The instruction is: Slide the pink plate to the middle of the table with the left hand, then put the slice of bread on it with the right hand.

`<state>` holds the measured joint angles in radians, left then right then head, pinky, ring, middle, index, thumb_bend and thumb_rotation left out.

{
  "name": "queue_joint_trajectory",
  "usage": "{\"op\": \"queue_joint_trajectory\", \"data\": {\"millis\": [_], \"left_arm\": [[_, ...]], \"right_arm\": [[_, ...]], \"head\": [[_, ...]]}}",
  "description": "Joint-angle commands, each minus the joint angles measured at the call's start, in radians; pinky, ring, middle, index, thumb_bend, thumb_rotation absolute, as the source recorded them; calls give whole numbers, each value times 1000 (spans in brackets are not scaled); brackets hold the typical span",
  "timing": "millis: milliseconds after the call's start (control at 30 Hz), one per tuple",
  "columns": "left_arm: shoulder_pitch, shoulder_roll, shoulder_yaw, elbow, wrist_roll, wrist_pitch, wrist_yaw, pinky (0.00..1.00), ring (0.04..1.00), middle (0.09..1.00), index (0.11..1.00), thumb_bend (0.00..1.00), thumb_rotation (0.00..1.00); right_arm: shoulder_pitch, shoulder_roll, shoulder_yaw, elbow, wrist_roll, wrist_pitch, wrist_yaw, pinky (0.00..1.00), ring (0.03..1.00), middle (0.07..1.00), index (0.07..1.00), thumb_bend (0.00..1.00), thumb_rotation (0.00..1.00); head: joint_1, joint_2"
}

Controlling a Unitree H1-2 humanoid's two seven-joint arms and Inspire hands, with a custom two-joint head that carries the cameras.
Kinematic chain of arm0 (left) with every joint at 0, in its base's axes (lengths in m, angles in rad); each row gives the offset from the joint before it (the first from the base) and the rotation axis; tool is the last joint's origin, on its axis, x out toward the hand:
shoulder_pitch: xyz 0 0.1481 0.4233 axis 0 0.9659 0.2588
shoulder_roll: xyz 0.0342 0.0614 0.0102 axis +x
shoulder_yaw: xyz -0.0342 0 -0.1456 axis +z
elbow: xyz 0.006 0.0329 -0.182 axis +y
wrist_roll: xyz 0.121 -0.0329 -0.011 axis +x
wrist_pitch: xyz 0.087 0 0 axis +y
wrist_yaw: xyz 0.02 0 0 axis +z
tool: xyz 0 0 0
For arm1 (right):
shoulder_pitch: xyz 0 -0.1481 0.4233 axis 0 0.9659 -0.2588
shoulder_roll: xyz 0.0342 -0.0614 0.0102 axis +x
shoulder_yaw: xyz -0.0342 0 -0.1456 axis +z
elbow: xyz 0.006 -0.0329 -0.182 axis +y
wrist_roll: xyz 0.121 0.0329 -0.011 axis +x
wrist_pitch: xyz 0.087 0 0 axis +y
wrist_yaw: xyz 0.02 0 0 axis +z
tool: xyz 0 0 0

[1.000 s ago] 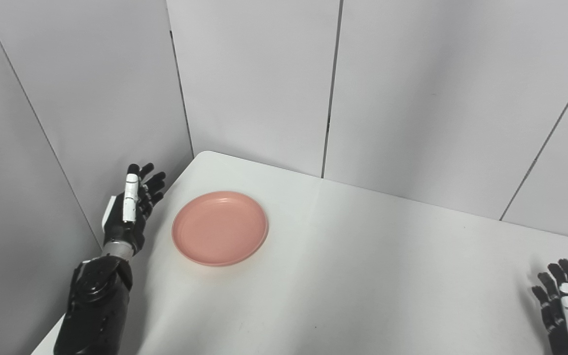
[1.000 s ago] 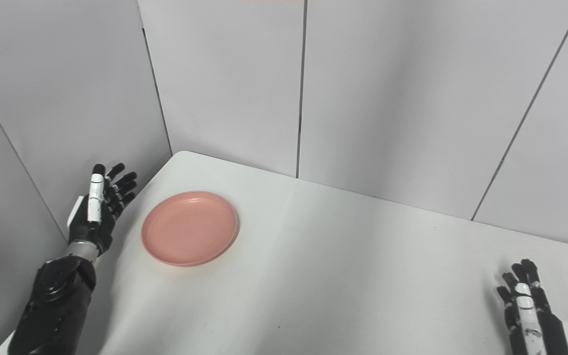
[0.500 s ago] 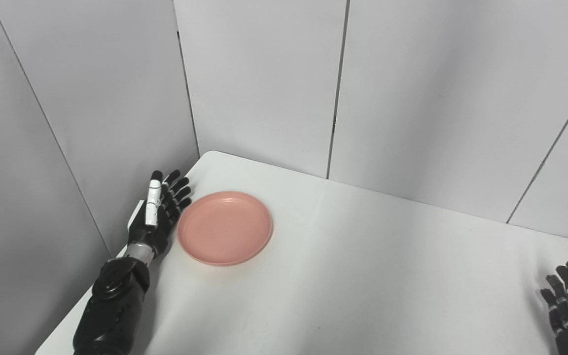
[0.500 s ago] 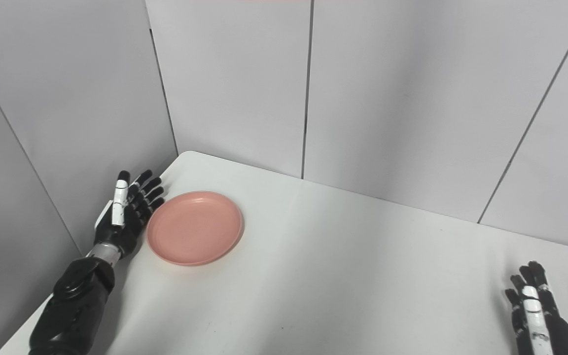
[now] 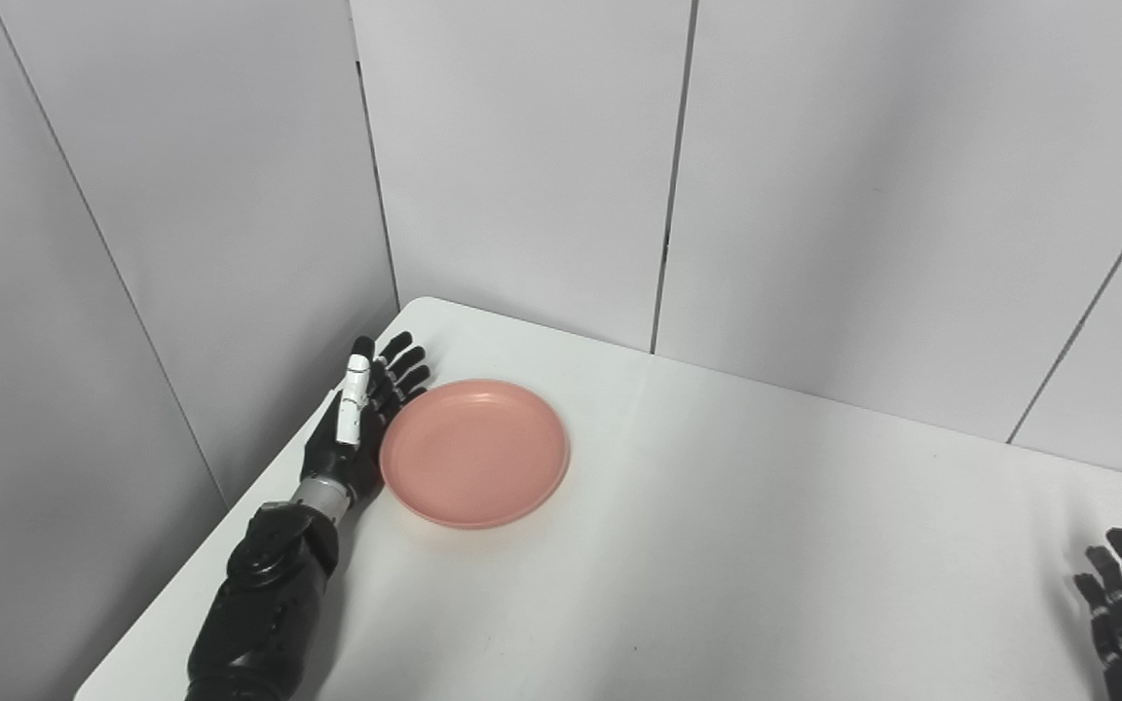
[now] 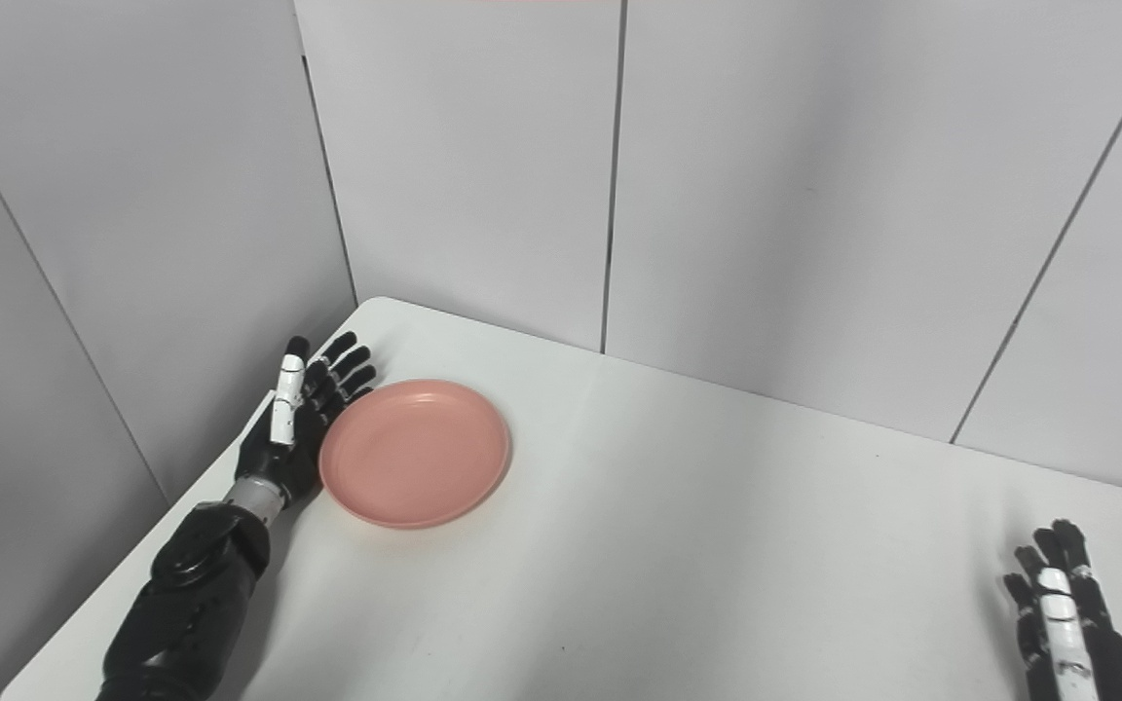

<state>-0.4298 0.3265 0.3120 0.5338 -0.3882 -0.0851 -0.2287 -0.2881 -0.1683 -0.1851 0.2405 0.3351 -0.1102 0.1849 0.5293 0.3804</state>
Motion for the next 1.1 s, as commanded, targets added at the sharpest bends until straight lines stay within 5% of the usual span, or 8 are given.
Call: {"op": "queue_joint_trajectory", "data": {"millis": [0,300,567,900,1067], "left_arm": [[-44,3,-13,-15,11,-35,-13,922,930,925,903,779,1000],[-79,-11,-68,46,31,-49,-59,898,905,910,890,792,994],[-111,-76,-102,93,34,-78,-69,875,889,903,879,786,943],[-104,-175,-133,29,-5,9,-81,903,917,925,896,793,896],[-88,-228,-154,-31,15,45,-57,950,941,937,921,746,929]], "right_arm": [[-25,-10,-7,-34,6,-9,2,986,967,967,961,661,698],[-21,-11,-2,-45,1,-4,3,1000,993,987,981,666,717],[-18,-6,0,-60,0,4,-2,1000,1000,998,992,679,717],[-5,4,6,-106,1,32,-14,1000,1000,1000,1000,654,719],[0,13,4,-112,-7,33,-29,1000,998,998,1000,549,723]], "head": [[-4,2],[-19,8],[-42,17],[-117,34],[-154,43]]}}
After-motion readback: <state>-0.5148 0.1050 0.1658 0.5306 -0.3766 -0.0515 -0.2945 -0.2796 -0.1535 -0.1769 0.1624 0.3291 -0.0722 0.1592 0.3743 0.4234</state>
